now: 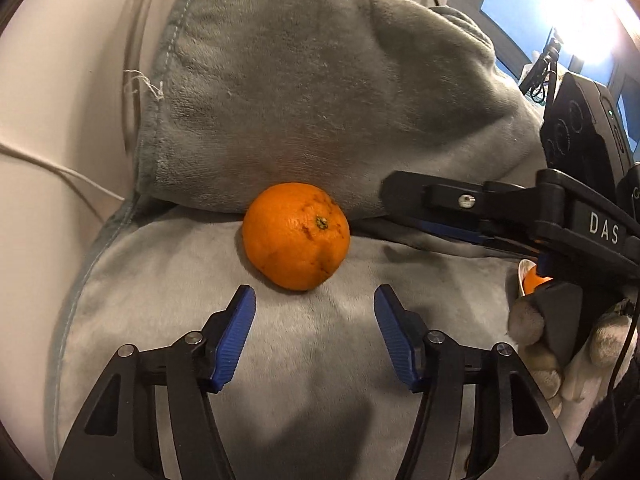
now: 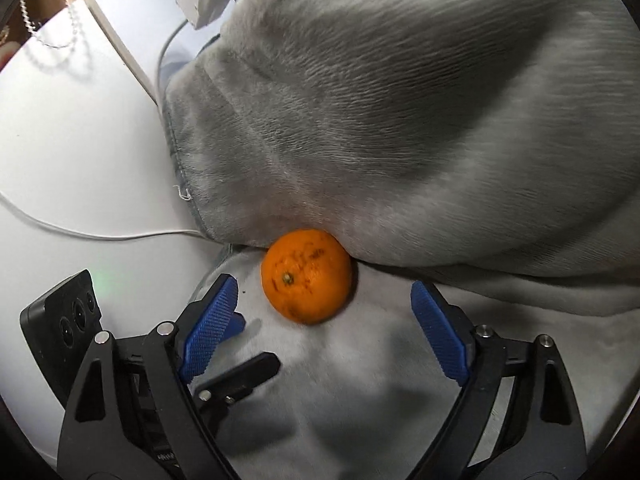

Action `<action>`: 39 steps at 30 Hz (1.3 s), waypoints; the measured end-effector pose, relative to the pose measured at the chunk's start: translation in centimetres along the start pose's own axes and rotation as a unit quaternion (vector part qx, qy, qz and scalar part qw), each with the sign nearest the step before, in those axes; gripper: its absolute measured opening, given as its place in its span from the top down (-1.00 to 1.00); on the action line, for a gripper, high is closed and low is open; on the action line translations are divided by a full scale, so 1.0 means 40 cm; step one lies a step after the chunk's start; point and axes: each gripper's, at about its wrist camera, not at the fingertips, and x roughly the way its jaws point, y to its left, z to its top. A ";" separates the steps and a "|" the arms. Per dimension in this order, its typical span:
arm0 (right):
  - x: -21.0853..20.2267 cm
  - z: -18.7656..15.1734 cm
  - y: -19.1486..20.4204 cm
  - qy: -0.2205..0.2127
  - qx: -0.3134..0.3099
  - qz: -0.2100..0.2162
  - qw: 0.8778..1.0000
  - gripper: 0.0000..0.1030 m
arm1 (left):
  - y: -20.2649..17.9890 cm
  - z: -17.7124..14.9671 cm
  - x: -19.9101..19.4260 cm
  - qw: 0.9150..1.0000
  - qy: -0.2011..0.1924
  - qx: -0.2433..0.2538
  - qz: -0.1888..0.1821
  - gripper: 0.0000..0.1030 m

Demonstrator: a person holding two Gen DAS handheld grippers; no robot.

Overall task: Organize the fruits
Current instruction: 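Close the right gripper on the orange by the blanket and lift it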

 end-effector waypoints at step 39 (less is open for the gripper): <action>0.169 -0.005 0.025 0.018 0.012 -0.004 1.000 -0.33 | 0.043 0.018 0.037 1.000 0.005 -0.014 -0.009 -0.08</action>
